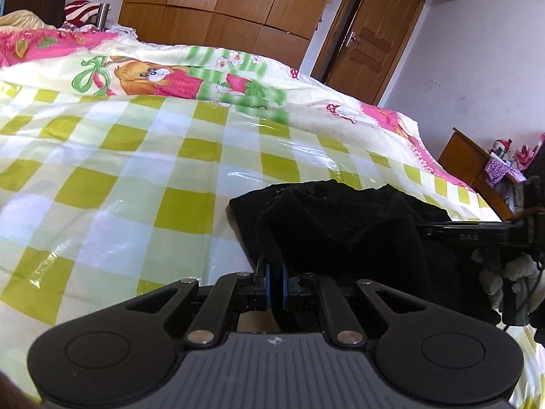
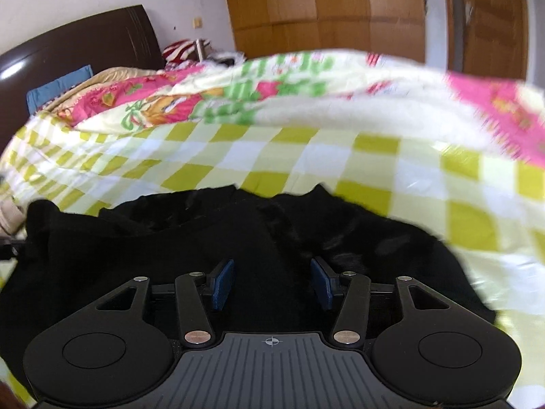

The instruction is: Fold small clothes

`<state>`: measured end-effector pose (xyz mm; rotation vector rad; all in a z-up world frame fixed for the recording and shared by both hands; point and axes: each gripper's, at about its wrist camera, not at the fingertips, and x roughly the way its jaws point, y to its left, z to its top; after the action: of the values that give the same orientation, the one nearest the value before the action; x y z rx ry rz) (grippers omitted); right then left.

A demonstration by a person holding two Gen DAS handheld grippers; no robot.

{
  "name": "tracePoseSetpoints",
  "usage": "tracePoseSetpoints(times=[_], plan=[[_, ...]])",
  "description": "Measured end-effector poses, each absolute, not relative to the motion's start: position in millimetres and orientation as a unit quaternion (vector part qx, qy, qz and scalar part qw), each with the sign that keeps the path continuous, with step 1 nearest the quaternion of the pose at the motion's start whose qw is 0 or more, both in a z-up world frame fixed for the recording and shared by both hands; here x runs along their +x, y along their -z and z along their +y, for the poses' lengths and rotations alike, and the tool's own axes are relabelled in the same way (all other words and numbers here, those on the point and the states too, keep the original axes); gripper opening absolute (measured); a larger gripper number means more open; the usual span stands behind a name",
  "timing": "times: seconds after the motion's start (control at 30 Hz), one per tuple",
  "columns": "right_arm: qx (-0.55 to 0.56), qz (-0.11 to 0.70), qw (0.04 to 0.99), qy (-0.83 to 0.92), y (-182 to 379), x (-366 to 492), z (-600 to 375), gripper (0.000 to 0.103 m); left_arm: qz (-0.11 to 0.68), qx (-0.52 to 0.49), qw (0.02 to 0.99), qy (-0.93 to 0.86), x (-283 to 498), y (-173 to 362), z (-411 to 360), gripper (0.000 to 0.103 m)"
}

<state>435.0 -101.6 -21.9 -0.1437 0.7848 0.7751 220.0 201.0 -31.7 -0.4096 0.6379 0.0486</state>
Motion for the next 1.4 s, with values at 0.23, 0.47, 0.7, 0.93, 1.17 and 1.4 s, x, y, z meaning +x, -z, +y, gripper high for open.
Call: tracePoseSetpoints(times=[0.23, 0.47, 0.7, 0.93, 1.17, 1.4], plan=[[-0.017, 0.376, 0.861, -0.341, 7, 423, -109, 0.009, 0.308, -0.204, 0.929, -0.028, 223, 28, 202, 0.023], [0.069, 0.290, 0.902, -0.313, -66, 386, -168, 0.008, 0.270, -0.188, 0.944, -0.015, 240, -6, 196, 0.022], [0.071, 0.291, 0.922, -0.243, -50, 414, -181, 0.007, 0.262, -0.140, 0.954, -0.031, 296, 0, 190, 0.022], [0.023, 0.331, 0.928, -0.168, 21, 439, -166, 0.007, 0.319, -0.088, 0.943, -0.047, 335, 54, 181, 0.023], [0.050, 0.296, 0.938, -0.172, -3, 424, -175, 0.007, 0.276, -0.096, 0.956, -0.035, 331, 27, 181, 0.023], [0.080, 0.271, 0.945, -0.163, -17, 430, -176, 0.007, 0.275, -0.086, 0.956, -0.053, 346, 28, 181, 0.024]])
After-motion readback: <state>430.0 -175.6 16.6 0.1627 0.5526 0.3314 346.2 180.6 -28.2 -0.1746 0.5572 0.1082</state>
